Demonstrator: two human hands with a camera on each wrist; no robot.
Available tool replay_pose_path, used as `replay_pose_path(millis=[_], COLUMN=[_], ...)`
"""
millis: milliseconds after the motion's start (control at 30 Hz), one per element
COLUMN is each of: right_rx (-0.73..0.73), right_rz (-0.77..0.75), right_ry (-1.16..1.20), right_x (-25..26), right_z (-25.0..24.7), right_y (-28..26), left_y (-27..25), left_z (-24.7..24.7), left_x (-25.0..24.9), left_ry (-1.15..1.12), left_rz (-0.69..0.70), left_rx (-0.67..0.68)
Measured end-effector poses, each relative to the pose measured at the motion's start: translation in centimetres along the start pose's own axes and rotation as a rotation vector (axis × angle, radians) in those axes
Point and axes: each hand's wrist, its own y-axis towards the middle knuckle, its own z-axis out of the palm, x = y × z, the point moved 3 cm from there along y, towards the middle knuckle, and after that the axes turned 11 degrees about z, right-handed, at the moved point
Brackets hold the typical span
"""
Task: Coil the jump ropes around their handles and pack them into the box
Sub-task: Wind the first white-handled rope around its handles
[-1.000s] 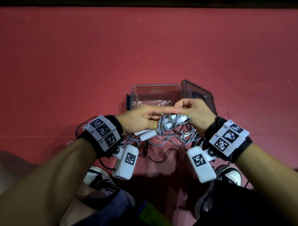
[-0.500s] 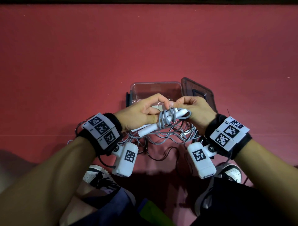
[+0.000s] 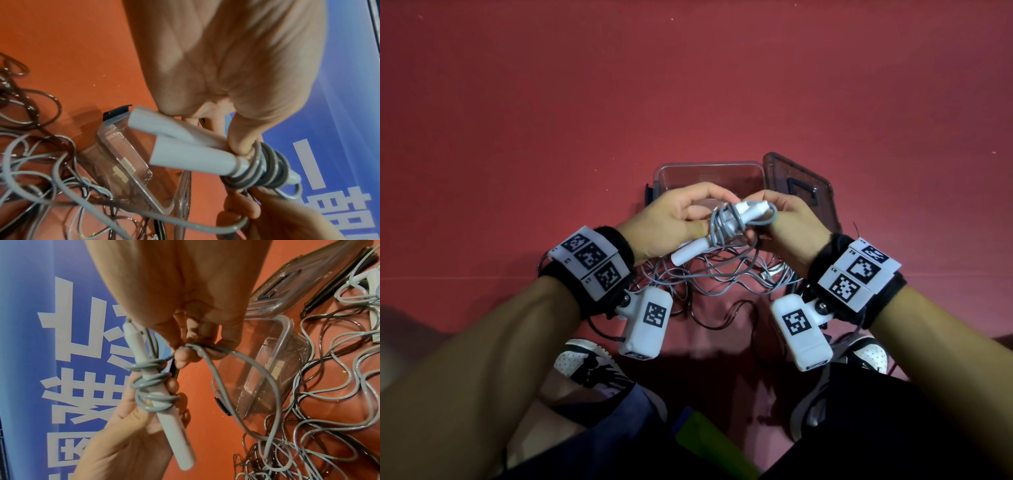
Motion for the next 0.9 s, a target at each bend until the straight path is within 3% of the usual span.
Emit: replay_pose_path(millis=[267,900], right_rx=[0.068,0.045], right_rz=[-0.083,-0.155], right_ry=[0.018,-0.042], right_x=[0.6,0.4], right_z=[0.8,0.5], right_y=[-0.4,-0.6], left_y=[0.2,0.1], left_z=[-1.1,-0.1], left_x=[0.7,0.5], left_ry=[-0.025,-0.014], left_rz=[-0.009,-0.039], left_rx=[-0.155,-0.067])
